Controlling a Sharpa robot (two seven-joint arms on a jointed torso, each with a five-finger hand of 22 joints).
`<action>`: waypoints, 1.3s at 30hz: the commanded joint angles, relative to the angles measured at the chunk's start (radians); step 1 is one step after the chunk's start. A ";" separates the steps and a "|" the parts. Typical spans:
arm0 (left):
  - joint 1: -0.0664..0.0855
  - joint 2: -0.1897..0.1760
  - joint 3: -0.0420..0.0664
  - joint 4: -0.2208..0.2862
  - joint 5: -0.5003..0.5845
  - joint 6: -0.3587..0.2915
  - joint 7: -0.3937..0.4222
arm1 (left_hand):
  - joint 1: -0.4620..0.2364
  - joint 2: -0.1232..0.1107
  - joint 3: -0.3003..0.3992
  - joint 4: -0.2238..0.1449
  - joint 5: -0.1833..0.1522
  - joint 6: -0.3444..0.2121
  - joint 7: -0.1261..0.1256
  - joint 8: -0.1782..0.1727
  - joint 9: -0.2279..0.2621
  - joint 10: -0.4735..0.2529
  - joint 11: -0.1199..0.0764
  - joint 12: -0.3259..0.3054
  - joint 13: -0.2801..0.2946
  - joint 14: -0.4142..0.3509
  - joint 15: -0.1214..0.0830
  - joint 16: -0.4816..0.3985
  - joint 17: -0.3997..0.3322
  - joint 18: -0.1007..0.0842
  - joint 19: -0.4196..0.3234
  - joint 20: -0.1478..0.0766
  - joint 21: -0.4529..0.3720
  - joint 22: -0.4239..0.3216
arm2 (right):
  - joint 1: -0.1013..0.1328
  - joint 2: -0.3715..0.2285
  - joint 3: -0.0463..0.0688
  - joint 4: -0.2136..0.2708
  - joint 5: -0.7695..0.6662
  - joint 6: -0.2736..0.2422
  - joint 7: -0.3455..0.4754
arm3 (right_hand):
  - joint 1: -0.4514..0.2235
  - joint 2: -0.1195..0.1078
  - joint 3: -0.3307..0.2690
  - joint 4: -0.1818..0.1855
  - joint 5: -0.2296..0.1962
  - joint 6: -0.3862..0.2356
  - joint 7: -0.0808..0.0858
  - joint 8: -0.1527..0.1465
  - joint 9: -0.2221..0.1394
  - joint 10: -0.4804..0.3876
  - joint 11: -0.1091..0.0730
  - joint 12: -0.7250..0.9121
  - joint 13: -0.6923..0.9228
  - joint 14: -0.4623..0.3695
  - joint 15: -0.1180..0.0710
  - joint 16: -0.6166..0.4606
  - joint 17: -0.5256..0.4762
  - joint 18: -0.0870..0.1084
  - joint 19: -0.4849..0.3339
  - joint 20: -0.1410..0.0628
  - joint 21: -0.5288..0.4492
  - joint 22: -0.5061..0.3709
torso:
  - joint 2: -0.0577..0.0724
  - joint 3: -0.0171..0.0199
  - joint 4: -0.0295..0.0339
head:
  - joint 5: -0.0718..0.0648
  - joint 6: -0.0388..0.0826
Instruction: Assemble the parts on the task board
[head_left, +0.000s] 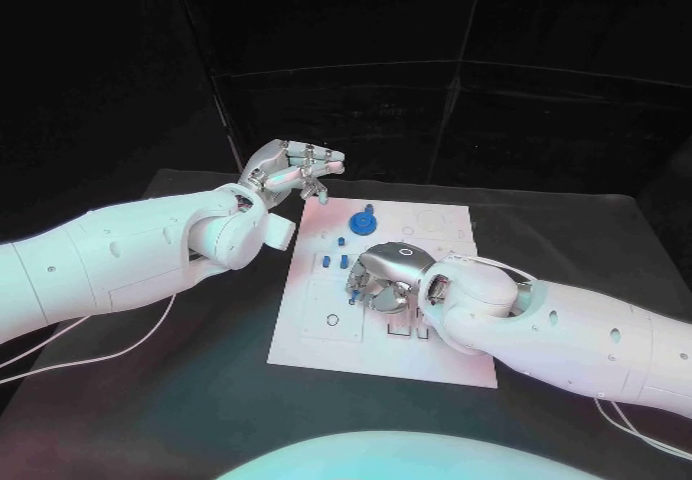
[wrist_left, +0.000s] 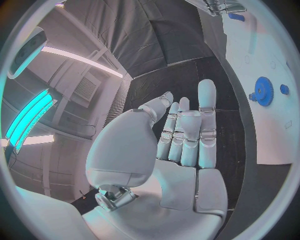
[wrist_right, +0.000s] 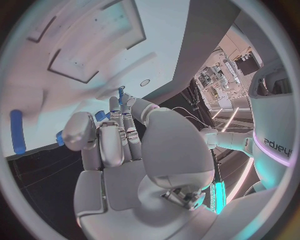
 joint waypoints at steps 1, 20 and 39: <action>0.002 0.001 0.001 0.000 0.005 0.014 -0.002 | -0.006 0.003 0.000 0.005 0.000 -0.005 0.003 0.004 -0.001 -0.005 0.000 0.006 0.001 0.002 0.002 0.003 -0.002 0.013 0.008 0.001 -0.001 -0.002 | -0.001 0.003 0.000 -0.002 -0.008 0.018 0.020 | -0.005 -0.005 0.004 0.000 0.002 0.005 0.003 -0.003 0.000 0.008 0.002 -0.005 -0.002 0.037 -0.008 0.002 -0.001 -0.002 0.002 -0.003 0.003 -0.001 | 0.001 0.0001 -0.0002 | 0.001 -0.002; 0.002 0.001 0.001 0.002 0.005 0.015 -0.006 | -0.006 0.003 -0.001 0.006 0.000 -0.006 0.003 0.005 -0.001 -0.007 0.000 0.007 0.001 0.001 0.002 0.002 -0.005 0.013 0.008 0.001 -0.002 -0.002 | -0.011 0.025 -0.001 -0.028 -0.021 0.037 0.018 | -0.006 -0.007 0.004 0.000 0.003 0.005 0.003 -0.003 0.000 0.009 0.002 -0.006 -0.002 0.036 -0.008 0.001 -0.003 -0.002 0.001 -0.003 0.002 -0.003 | 0.002 0.0007 0.0001 | 0.005 -0.009; 0.002 0.000 0.001 0.004 0.005 0.012 -0.011 | -0.006 0.003 -0.003 0.007 0.000 -0.008 0.003 0.005 -0.001 -0.009 0.001 0.008 0.001 0.000 0.003 0.001 -0.008 0.013 0.008 0.001 -0.003 -0.002 | -0.012 0.027 -0.007 -0.030 -0.038 -0.007 -0.004 | -0.049 -0.069 -0.038 0.009 -0.003 -0.175 0.056 -0.075 -0.008 -0.159 0.061 -0.072 -0.046 -0.010 0.039 -0.072 -0.125 0.035 -0.125 0.034 -0.116 -0.229 | 0.001 0.0002 0.0001 | 0.005 -0.011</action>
